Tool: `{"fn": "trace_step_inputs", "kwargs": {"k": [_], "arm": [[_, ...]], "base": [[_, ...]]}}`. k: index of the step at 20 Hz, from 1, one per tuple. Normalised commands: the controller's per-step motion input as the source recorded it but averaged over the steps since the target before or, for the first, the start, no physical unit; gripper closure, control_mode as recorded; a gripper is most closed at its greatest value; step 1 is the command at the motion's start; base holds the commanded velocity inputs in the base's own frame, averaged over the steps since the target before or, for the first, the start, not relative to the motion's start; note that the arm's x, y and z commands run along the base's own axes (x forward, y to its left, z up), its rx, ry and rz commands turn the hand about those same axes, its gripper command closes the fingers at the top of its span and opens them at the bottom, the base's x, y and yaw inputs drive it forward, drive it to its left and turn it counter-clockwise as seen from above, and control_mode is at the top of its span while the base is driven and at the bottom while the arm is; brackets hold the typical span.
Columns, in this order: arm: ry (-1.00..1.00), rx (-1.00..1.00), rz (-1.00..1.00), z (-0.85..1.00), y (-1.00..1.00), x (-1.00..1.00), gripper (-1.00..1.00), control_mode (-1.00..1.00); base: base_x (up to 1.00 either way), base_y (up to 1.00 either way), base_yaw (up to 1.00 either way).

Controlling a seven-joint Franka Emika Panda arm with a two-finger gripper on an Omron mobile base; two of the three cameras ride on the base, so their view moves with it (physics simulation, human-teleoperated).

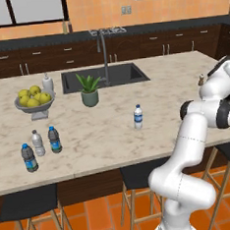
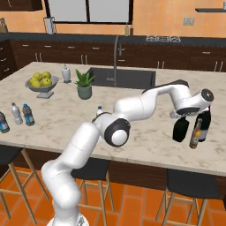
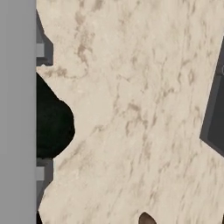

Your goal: Move the plastic bottles in the middle to the plastics group, and the glass bottles in the middle to the glass group.

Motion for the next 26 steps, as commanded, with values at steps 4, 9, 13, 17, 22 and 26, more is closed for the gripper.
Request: {"fn": "trace_step_inputs", "kwargs": {"k": [4, 9, 13, 17, 22, 26], "arm": [[-0.09, 0.00, 0.00, 0.46, 0.11, -0.25, -1.00, -1.00], [-0.11, 0.00, 0.00, 0.57, 0.22, -0.27, -1.00, -1.00], [-0.06, -0.02, 0.00, 0.57, 0.53, -0.28, -1.00, -1.00], [0.01, -0.07, 0.02, 0.26, 0.98, -0.05, -1.00, -1.00], [0.01, -0.04, 0.00, 0.14, 1.00, 0.00, -1.00, -1.00], [0.00, 0.00, 0.00, 0.11, 1.00, 0.00, -1.00, -1.00]], "base": [[0.00, 0.00, 0.00], [0.00, 0.00, 0.00], [0.00, 0.00, 0.00], [0.00, 0.00, 0.00], [0.00, 0.00, 0.00], [0.00, 0.00, 0.00]]}}
